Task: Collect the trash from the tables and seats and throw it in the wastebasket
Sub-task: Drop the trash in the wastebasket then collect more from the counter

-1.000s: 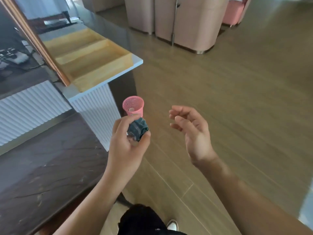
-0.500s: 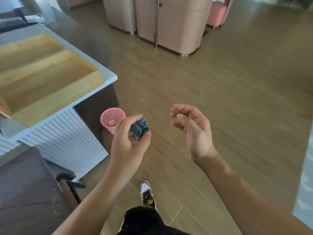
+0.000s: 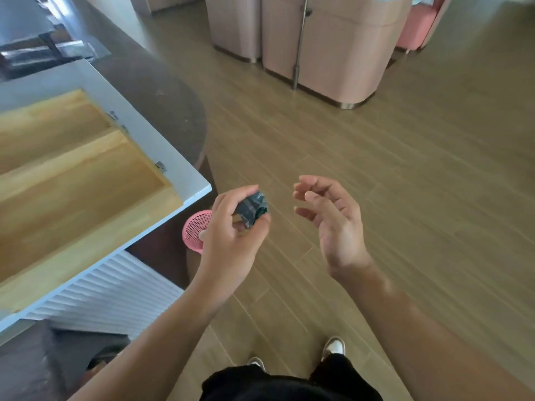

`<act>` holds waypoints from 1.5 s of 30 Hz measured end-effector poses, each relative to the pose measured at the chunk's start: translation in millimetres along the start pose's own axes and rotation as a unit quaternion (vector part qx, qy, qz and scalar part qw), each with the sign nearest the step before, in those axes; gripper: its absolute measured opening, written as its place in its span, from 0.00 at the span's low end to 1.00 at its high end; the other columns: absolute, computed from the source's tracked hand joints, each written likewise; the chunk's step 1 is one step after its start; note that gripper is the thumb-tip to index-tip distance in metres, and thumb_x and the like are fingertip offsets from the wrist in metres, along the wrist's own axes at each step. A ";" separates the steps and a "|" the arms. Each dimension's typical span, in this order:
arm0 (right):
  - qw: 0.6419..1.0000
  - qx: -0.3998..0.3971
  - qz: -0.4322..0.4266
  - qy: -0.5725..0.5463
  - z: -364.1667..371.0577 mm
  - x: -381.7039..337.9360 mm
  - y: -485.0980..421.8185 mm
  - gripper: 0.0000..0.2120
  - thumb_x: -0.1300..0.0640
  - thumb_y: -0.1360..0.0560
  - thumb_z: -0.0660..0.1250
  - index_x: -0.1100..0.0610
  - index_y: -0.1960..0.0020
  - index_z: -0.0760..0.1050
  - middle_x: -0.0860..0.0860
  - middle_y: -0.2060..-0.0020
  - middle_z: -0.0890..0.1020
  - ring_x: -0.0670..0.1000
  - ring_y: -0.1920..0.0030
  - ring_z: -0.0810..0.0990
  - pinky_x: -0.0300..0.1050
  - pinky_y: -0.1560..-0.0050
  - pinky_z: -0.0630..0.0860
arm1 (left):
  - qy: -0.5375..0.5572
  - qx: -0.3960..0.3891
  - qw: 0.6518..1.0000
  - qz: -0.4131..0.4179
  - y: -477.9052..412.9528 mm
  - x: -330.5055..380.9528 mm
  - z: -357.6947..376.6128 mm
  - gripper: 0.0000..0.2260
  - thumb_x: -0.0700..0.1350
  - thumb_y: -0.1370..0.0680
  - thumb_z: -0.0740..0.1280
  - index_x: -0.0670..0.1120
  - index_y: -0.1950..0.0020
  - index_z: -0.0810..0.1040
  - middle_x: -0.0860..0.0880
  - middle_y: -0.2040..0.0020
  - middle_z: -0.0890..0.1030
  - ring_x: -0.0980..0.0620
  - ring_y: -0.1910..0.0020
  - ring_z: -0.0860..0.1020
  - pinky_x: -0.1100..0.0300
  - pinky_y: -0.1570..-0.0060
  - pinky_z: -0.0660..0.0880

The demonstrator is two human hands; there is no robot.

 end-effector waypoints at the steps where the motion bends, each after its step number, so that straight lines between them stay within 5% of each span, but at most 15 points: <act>1: 1.000 -0.009 0.002 -0.001 0.9 3.5 -14.4 0.10 0.57 0.24 0.67 0.51 0.45 0.83 0.52 0.48 0.84 0.53 0.45 0.81 0.51 0.43 0.77 | -0.001 0.006 1.000 -0.009 -9.8 -3.3 2.7 0.19 0.46 0.23 0.74 0.65 0.37 0.78 0.58 0.38 0.80 0.61 0.43 0.81 0.74 0.48 0.74; 13: 0.986 -0.162 0.045 -0.006 7.3 36.3 -240.0 0.11 0.58 0.25 0.67 0.55 0.44 0.81 0.56 0.46 0.83 0.55 0.43 0.81 0.52 0.43 0.78 | -0.038 0.177 0.982 -0.057 -160.4 -33.0 58.7 0.21 0.33 0.21 0.71 0.59 0.40 0.78 0.48 0.39 0.79 0.66 0.50 0.79 0.73 0.52 0.74; 20: 0.961 -0.261 0.089 -0.003 37.9 50.8 -321.3 0.09 0.58 0.26 0.67 0.55 0.47 0.83 0.50 0.51 0.85 0.54 0.45 0.83 0.56 0.42 0.79 | -0.073 0.273 0.955 -0.089 -210.5 -37.9 84.6 0.22 0.37 0.20 0.72 0.66 0.41 0.76 0.57 0.39 0.78 0.64 0.42 0.78 0.72 0.46 0.74; 27: 0.936 -0.324 0.134 0.006 83.3 82.8 -333.6 0.12 0.59 0.25 0.67 0.59 0.43 0.82 0.54 0.48 0.85 0.55 0.42 0.84 0.59 0.39 0.79 | -0.057 0.337 0.932 -0.119 -216.3 -56.9 62.7 0.19 0.42 0.21 0.72 0.66 0.40 0.77 0.56 0.38 0.78 0.55 0.39 0.80 0.59 0.40 0.80; 34: 0.937 -0.319 0.142 0.010 105.8 104.5 -334.2 0.12 0.59 0.25 0.67 0.58 0.43 0.83 0.54 0.49 0.85 0.55 0.43 0.83 0.57 0.40 0.79 | -0.042 0.326 0.935 -0.131 -220.7 -92.7 36.8 0.20 0.41 0.20 0.73 0.67 0.40 0.76 0.57 0.39 0.78 0.54 0.38 0.79 0.55 0.38 0.80; 39: 0.939 -0.298 0.171 0.009 102.9 137.4 -343.8 0.12 0.59 0.25 0.67 0.57 0.43 0.83 0.54 0.49 0.85 0.54 0.43 0.84 0.52 0.44 0.81 | -0.038 0.300 0.942 -0.149 -236.7 -127.3 40.6 0.18 0.43 0.20 0.73 0.66 0.41 0.76 0.61 0.40 0.78 0.62 0.40 0.78 0.70 0.45 0.76; 45: 0.929 -0.305 0.205 0.032 102.9 204.7 -367.7 0.11 0.58 0.25 0.68 0.55 0.45 0.83 0.47 0.52 0.87 0.49 0.47 0.86 0.45 0.48 0.82 | -0.007 0.318 0.929 -0.189 -256.4 -196.1 48.5 0.17 0.43 0.20 0.74 0.66 0.45 0.77 0.62 0.42 0.78 0.65 0.43 0.78 0.72 0.48 0.76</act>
Point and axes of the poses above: each hand's wrist, its own y-axis away from the middle knuckle, its own z-axis out of the palm, x = y × z, the point moved 8 cm from there along -y, towards the middle knuckle
